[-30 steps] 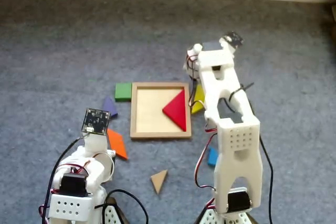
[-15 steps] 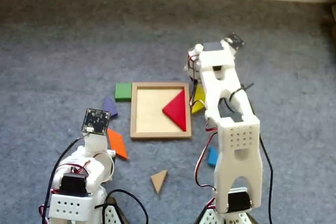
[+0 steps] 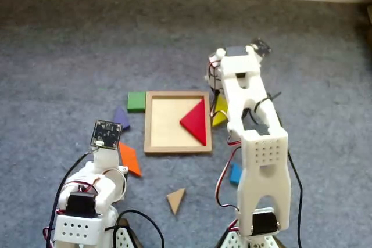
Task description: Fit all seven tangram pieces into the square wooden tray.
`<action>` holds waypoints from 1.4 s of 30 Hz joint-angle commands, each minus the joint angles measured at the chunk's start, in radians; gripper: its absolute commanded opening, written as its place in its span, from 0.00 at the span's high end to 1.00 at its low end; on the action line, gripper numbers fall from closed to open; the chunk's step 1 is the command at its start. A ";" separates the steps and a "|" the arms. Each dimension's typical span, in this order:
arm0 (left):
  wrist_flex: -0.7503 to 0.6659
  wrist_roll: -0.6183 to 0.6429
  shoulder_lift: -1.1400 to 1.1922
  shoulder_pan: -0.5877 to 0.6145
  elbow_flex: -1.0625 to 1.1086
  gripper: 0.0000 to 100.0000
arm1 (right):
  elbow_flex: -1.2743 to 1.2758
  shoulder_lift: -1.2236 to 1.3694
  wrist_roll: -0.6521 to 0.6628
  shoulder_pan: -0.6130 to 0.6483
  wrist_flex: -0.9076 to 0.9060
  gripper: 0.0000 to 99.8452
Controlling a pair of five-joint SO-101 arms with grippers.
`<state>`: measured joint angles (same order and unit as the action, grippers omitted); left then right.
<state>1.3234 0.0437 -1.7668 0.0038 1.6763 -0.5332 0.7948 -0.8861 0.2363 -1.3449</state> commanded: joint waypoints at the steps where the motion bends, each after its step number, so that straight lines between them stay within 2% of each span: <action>1: 0.003 -0.006 -0.050 -0.016 0.019 1.00 | 0.008 0.001 -0.014 -0.031 -0.030 0.71; 8: 0.003 -0.006 -0.050 -0.016 0.019 1.00 | 0.008 -0.005 -0.009 -0.033 -0.035 0.74; 11: 0.003 -0.006 -0.050 -0.016 0.019 1.00 | -0.015 -0.022 0.008 -0.030 -0.096 0.74; 14: 0.003 -0.006 -0.050 -0.016 0.019 1.00 | -0.064 -0.058 0.086 -0.030 -0.180 0.74; 21: 0.003 -0.006 -0.050 -0.016 0.019 1.00 | -0.159 -0.093 0.132 -0.030 -0.283 0.74; 28: 0.003 -0.006 -0.050 -0.016 0.019 1.00 | -0.351 -0.091 0.390 0.033 -0.383 0.74; 33: 0.003 -0.006 -0.050 -0.016 0.019 1.00 | -0.409 -0.087 0.595 0.107 -0.389 0.74; 42: 0.003 -0.006 -0.050 -0.016 0.019 1.00 | -0.406 -0.084 1.204 0.191 -0.363 0.74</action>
<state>1.3234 0.0437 -1.7668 0.0038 1.6763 -0.8830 0.7887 0.1281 0.3867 -1.7116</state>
